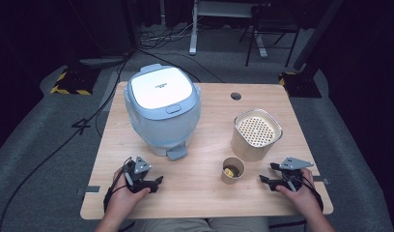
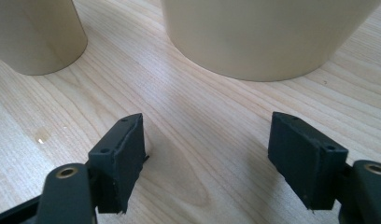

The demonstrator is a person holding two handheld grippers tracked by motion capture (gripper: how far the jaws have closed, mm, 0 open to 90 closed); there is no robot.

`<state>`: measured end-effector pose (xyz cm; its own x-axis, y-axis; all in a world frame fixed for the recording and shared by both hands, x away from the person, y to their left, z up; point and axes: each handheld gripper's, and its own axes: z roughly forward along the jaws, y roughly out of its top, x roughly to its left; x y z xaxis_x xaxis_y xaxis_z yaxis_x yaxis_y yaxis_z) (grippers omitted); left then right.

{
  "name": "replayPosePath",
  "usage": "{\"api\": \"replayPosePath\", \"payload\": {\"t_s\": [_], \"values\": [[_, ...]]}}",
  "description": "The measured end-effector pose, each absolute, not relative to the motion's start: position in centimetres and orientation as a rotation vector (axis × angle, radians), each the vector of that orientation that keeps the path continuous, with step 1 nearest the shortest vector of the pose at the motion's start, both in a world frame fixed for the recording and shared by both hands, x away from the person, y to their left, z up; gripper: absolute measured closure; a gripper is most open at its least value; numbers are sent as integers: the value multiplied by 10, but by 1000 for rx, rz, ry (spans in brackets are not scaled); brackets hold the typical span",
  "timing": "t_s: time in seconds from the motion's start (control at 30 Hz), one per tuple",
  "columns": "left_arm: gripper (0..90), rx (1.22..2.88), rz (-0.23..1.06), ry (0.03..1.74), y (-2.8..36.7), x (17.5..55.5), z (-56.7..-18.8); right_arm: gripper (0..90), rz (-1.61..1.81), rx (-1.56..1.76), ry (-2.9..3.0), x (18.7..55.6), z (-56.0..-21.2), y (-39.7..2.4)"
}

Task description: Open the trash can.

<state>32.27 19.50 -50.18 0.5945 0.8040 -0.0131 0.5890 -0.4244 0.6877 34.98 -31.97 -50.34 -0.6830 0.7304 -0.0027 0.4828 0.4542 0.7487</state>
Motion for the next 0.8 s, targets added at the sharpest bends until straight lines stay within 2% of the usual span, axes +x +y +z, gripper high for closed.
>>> {"api": "replayPosePath", "payload": {"t_s": [0.03,0.07,0.13,0.5,0.8], "values": [[244,2165,419,1095,196,323,-501,278,1072,1033,2384,350,-503,-320],[296,2169,422,1090,196,322,-501,277,1072,1031,2386,350,-503,-320],[320,2168,411,1096,197,321,-500,277,1073,1031,2386,350,-504,-320],[372,2134,363,1023,205,321,-479,278,1072,1030,2386,350,-504,-320],[405,2016,306,944,209,323,-460,278,1073,1028,2387,350,-503,-320]]}}
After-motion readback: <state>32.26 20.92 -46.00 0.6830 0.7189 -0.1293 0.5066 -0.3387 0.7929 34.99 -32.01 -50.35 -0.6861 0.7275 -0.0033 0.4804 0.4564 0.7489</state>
